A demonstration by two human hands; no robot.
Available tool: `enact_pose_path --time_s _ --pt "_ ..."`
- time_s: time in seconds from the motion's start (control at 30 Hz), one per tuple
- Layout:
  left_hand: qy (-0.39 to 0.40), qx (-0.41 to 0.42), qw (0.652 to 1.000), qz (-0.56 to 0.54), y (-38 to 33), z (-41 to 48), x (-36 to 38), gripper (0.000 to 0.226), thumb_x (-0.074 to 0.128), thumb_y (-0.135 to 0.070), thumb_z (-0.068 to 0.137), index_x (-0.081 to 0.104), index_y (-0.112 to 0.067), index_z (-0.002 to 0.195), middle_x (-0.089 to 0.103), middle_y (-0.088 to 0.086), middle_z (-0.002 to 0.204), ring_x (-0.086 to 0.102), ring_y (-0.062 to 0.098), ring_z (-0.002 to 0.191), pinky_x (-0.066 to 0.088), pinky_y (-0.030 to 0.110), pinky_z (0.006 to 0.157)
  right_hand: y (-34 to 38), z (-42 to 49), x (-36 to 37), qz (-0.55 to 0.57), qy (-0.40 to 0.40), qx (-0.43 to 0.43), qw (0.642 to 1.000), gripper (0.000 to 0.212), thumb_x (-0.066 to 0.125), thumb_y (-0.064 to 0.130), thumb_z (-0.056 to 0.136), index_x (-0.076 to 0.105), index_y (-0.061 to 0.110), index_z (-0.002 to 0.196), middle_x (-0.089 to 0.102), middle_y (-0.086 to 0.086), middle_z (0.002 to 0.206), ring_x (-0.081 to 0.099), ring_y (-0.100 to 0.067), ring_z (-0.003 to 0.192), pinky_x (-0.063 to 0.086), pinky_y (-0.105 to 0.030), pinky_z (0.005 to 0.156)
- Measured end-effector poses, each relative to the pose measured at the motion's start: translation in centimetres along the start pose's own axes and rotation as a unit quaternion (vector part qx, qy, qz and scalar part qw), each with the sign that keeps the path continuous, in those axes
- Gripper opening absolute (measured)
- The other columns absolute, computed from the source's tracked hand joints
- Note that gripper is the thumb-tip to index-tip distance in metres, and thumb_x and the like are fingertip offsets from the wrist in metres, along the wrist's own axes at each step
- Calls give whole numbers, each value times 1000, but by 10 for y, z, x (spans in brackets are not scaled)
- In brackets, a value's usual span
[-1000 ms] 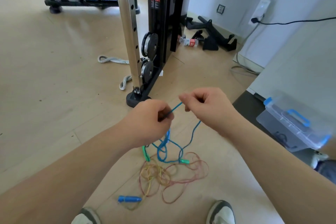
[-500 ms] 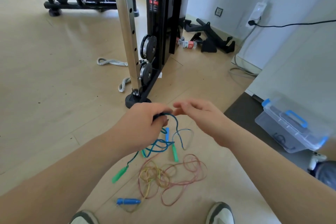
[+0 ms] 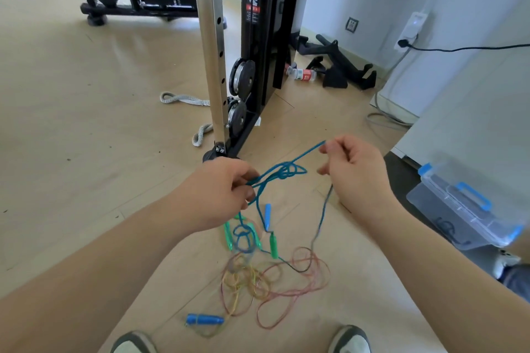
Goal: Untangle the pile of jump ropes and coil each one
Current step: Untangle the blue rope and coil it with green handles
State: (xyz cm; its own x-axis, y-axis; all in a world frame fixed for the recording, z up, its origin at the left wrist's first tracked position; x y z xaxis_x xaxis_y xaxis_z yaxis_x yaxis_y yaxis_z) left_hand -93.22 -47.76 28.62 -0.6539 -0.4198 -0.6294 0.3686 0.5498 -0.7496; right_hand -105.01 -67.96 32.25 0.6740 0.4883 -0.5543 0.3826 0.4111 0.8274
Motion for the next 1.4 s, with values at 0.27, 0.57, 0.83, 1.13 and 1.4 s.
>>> enact_pose_path --time_s 0.27,0.57,0.83,1.13,1.4 --pt "-106 -41 993 29 13 6 -38 20 58 -13 96 73 -26 93 71 -6 76 54 11 60 41 24 58 -23 8 6 -62 -7 30 998 22 43 32 104 62 25 94 51 6 64 48 -18 58 42 -34 59" --pt "-110 -121 984 74 47 2 -55 11 59 -14 94 69 -15 89 73 9 92 68 32 92 57 41 85 -67 8 -15 86 -42 177 980 24 44 23 104 65 12 104 68 -10 79 49 -20 53 36 -29 48" --pt "-24 -35 984 172 12 0 -10 43 63 -19 90 56 -21 132 61 0 134 57 23 123 49 38 101 8 -11 39 112 177 -22 978 20 50 22 107 68 20 98 74 -3 76 52 -18 57 40 -25 55" --pt "183 -24 982 -37 -13 -10 50 13 62 -25 97 68 -13 97 78 6 80 75 26 87 58 38 87 -1 5 -6 128 10 5 992 22 48 26 106 66 20 95 52 -2 61 42 -14 54 37 -31 55" --pt "80 15 990 -117 -31 -9 21 17 53 -10 104 69 -14 100 76 9 82 74 23 69 58 25 72 -53 6 11 9 109 92 990 48 47 -2 90 61 24 128 68 4 116 63 -16 110 50 -24 78"
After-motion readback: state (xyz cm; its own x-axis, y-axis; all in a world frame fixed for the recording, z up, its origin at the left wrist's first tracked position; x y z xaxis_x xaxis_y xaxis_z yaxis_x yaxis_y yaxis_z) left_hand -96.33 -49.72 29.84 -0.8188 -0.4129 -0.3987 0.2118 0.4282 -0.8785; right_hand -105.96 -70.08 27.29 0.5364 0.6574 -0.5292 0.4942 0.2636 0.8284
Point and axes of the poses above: each hand's wrist, its own z-axis towards the middle knuckle, its own x-axis out of the palm, y = z × x, the point moved 10 cm from there along z, towards the middle knuckle
